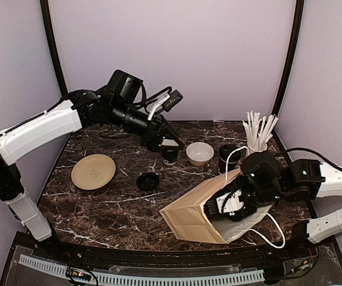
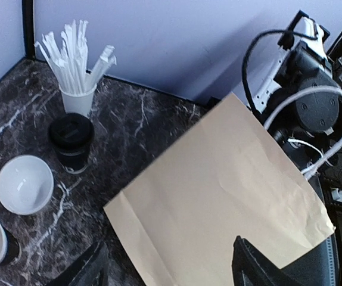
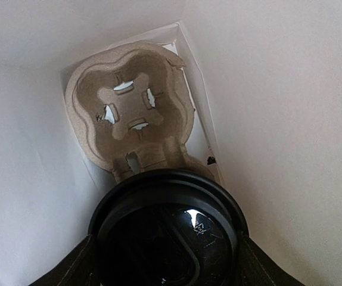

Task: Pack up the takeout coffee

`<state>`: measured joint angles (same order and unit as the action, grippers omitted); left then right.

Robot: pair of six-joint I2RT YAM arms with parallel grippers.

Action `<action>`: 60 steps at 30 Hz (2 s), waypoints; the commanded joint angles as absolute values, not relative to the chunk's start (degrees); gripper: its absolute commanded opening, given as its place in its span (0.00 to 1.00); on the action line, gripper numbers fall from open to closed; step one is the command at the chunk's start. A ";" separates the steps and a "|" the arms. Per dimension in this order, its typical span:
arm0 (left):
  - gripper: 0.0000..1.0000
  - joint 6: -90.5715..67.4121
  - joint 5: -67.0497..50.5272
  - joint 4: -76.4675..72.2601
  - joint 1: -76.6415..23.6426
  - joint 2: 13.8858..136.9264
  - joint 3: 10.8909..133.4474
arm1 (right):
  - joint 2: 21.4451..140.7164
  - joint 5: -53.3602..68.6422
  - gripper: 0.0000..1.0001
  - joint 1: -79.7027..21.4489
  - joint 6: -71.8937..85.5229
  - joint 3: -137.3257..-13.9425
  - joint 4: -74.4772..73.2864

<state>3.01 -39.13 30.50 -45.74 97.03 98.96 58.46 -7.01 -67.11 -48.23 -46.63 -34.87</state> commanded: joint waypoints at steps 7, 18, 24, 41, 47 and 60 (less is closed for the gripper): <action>0.43 1.86 -29.99 40.90 -48.16 77.86 72.40 | 59.77 -5.49 0.64 -66.29 -43.10 -49.33 -34.55; 0.00 -6.48 -35.86 26.69 -55.45 81.39 57.65 | 63.02 -8.14 0.64 -66.27 -40.92 -49.54 -33.14; 0.01 -6.82 -37.21 18.07 -55.46 88.65 57.90 | 63.72 -8.40 0.64 -66.27 -41.04 -50.36 -33.35; 0.02 -1.10 -26.55 18.04 -50.27 102.61 66.73 | 55.82 -1.85 0.64 -66.66 -45.83 -47.76 -37.05; 0.07 1.94 -29.62 18.40 -49.61 102.45 66.49 | 50.65 -3.17 0.64 -67.15 -49.06 -42.76 -35.22; 0.17 5.07 -33.14 20.00 -46.45 101.33 65.29 | 50.32 -9.48 0.63 -67.23 -48.86 -39.65 -31.61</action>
<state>3.07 -30.72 18.63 -47.79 103.20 65.69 49.95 -5.67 -66.76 -49.06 -40.42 -34.13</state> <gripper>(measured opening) 0.173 0.702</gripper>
